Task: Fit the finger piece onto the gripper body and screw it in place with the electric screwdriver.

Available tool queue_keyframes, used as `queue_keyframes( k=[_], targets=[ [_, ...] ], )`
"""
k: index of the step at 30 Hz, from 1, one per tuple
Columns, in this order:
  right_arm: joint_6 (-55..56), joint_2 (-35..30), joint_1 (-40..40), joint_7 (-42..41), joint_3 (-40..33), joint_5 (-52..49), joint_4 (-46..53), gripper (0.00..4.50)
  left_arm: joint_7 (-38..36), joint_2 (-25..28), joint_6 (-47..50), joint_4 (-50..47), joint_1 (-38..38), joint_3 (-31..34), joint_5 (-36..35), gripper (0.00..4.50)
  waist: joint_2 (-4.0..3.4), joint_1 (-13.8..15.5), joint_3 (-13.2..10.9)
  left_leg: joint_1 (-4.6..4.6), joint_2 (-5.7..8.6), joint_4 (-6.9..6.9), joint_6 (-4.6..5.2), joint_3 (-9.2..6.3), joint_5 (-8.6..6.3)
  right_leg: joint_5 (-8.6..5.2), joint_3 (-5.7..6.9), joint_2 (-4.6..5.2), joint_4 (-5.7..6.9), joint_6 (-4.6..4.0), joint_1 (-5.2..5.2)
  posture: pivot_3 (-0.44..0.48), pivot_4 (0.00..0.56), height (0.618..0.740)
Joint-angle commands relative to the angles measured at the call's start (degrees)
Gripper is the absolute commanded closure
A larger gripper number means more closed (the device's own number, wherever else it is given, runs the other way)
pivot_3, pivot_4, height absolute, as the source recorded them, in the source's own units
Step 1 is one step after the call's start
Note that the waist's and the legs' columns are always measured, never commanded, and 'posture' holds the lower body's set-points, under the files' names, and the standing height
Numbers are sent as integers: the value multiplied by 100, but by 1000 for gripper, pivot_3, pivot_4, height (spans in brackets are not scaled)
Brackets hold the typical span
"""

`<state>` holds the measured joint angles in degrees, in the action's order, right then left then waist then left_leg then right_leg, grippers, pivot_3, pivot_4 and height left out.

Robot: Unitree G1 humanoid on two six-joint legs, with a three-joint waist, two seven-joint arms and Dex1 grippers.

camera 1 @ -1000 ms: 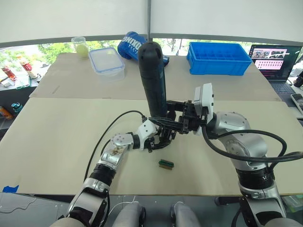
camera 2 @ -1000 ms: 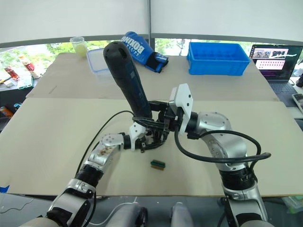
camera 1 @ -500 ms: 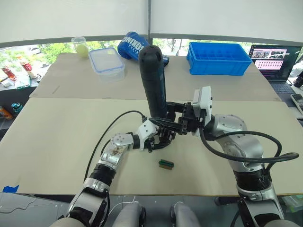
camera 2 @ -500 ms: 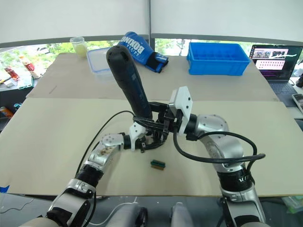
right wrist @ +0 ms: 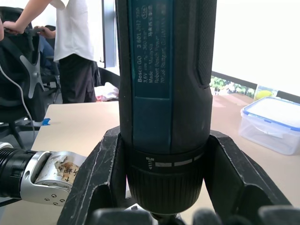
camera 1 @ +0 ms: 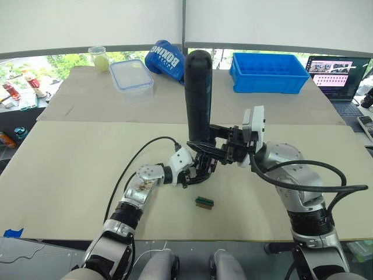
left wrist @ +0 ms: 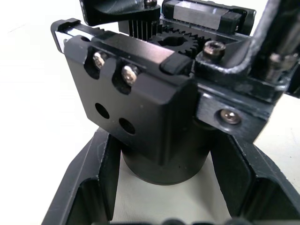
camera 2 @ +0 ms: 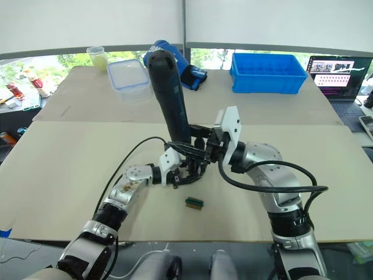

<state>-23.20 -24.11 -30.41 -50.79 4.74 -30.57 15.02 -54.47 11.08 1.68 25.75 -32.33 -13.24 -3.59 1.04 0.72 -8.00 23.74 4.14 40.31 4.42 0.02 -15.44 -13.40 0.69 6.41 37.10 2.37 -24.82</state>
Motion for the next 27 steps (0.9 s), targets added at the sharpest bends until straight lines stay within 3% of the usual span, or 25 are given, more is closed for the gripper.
queue_keyframes(
  k=[1, 8, 27],
  targets=[
    [-399, -150, 124, -38, 222, 161, -392, 2582, -32, -41, -84, -90, -189, 29, -101, 2214, 0, 3, 0, -1, 0, 0, 0, 0, 0, 0, 0, 0, 0, 0, 1, 0, 150, 740],
    [-146, -75, 130, -32, 231, 299, -733, 2582, -22, -14, -84, -82, -203, 46, -104, 2214, 0, 3, 1, -65, 0, -24, 6, -3, -5, 0, 0, 2, -23, 0, 62, 0, 150, 740],
    [472, -123, 248, -131, 199, 331, -688, 2582, -34, 11, -59, -158, -136, 27, -117, 2214, -1, 1, 3, -67, -1, -29, 3, -3, -4, 0, -2, 5, -23, 0, 61, 0, 150, 740]
  ],
)
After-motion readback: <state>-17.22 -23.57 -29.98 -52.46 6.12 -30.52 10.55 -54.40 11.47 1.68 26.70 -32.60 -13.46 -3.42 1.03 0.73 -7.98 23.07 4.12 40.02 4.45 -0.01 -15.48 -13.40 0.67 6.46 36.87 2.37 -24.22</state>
